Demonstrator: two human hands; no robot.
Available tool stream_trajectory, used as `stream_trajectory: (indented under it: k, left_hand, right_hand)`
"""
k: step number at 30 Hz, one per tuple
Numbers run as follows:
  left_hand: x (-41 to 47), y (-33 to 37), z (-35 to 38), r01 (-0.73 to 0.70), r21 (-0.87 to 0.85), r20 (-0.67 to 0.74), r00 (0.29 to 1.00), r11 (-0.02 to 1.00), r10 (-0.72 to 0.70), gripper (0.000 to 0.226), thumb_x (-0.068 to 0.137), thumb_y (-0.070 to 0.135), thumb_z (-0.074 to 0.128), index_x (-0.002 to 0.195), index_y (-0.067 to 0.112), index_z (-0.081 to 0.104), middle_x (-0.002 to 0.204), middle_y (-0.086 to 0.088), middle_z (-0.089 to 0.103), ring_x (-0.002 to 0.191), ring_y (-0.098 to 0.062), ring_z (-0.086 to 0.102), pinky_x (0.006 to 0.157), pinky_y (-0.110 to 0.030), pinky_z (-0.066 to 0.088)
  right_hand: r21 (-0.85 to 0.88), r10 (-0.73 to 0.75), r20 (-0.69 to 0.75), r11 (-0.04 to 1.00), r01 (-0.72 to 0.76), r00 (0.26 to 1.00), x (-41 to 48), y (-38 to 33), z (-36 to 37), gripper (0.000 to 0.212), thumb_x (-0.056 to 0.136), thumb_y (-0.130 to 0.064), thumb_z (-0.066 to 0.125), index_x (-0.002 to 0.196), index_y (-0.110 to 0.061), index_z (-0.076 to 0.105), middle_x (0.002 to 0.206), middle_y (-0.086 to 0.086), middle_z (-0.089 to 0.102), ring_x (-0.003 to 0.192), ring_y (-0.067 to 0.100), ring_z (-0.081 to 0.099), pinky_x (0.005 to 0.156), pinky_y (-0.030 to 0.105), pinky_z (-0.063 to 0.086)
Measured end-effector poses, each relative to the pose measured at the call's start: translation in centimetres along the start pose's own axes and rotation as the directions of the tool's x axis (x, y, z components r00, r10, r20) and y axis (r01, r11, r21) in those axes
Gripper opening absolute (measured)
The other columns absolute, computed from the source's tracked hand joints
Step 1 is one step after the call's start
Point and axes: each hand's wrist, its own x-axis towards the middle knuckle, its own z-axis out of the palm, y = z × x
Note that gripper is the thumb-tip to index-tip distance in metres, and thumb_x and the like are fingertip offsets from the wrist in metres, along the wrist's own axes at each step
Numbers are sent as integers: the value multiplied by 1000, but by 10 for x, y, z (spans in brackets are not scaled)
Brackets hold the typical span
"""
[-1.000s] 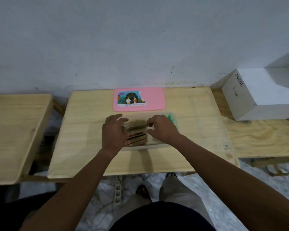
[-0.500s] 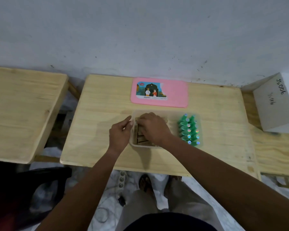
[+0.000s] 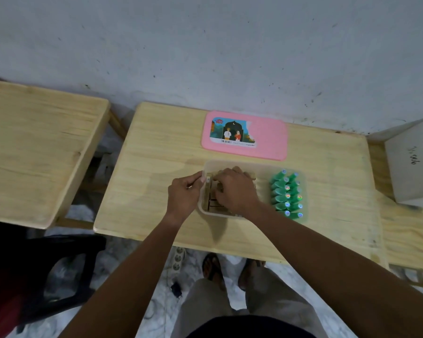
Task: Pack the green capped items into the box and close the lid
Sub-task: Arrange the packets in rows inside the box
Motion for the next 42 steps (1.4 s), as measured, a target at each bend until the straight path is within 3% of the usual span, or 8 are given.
stream_trajectory:
  k: [5, 10, 15, 19, 25, 27, 32, 42]
  left_hand:
    - [1, 2, 0, -8, 13, 7, 1000, 1000, 8, 20, 89, 35, 67, 106, 46, 68, 110, 10, 73, 107, -6, 67, 88, -44, 58]
    - [1, 3, -1, 35, -26, 18, 999, 999, -34, 23, 90, 31, 68, 113, 30, 72, 108, 5, 75, 106, -5, 66, 91, -44, 57]
    - [0, 3, -2, 22, -23, 33, 999, 999, -22, 20, 90, 35, 68, 109, 39, 70, 106, 7, 75, 105, -5, 67, 89, -45, 58]
    - [0, 5, -3, 15, -3, 24, 1000, 1000, -15, 19, 88, 38, 68, 106, 42, 70, 104, 8, 76, 99, -5, 69, 86, -45, 59]
    - [0, 4, -2, 11, -7, 35, 999, 1000, -10, 23, 82, 49, 67, 105, 47, 69, 102, 6, 76, 96, -6, 69, 84, -46, 59]
    - [0, 4, -2, 15, -5, 36, 999, 1000, -14, 28, 80, 52, 66, 107, 45, 70, 103, 6, 76, 99, -7, 69, 85, -45, 59]
    - [-1, 5, -2, 3, -4, 30, 1000, 1000, -3, 18, 89, 38, 67, 104, 47, 69, 101, 7, 77, 95, -4, 69, 82, -46, 60]
    - [-1, 5, -1, 33, -26, 18, 999, 999, -32, 17, 89, 33, 69, 103, 41, 71, 102, 4, 77, 101, -9, 69, 87, -46, 58]
  right_hand:
    - [48, 232, 9, 971, -232, 973, 10, -22, 7, 19, 86, -26, 52, 99, -17, 61, 96, 7, 69, 104, 32, 52, 84, 43, 44]
    - [178, 373, 89, 906, -383, 924, 20, -21, 9, 28, 82, -33, 53, 105, -25, 68, 101, 5, 70, 111, 31, 50, 88, 43, 38]
    - [212, 309, 136, 919, -332, 941, 18, -20, 11, 30, 83, -25, 53, 107, -35, 66, 102, 0, 67, 111, 32, 48, 88, 44, 35]
    - [403, 304, 129, 854, -330, 944, 19, -14, 16, 31, 82, -24, 57, 110, -37, 62, 99, -3, 71, 107, 29, 55, 89, 41, 39]
    - [680, 212, 161, 684, -264, 964, 18, -2, 4, 26, 87, -8, 61, 108, -20, 70, 63, -4, 59, 60, 15, 55, 63, 29, 49]
    - [667, 215, 190, 688, -286, 958, 23, 3, 0, 24, 87, -8, 64, 107, -17, 74, 59, -5, 57, 52, 7, 49, 59, 22, 43]
    - [608, 280, 112, 739, -288, 954, 27, 6, -2, 13, 86, -17, 70, 94, -14, 80, 83, 0, 74, 68, 7, 61, 52, 5, 37]
    - [359, 206, 165, 898, -254, 964, 30, -7, 3, 27, 83, -27, 62, 109, -29, 72, 104, 3, 72, 96, 28, 65, 79, 35, 55]
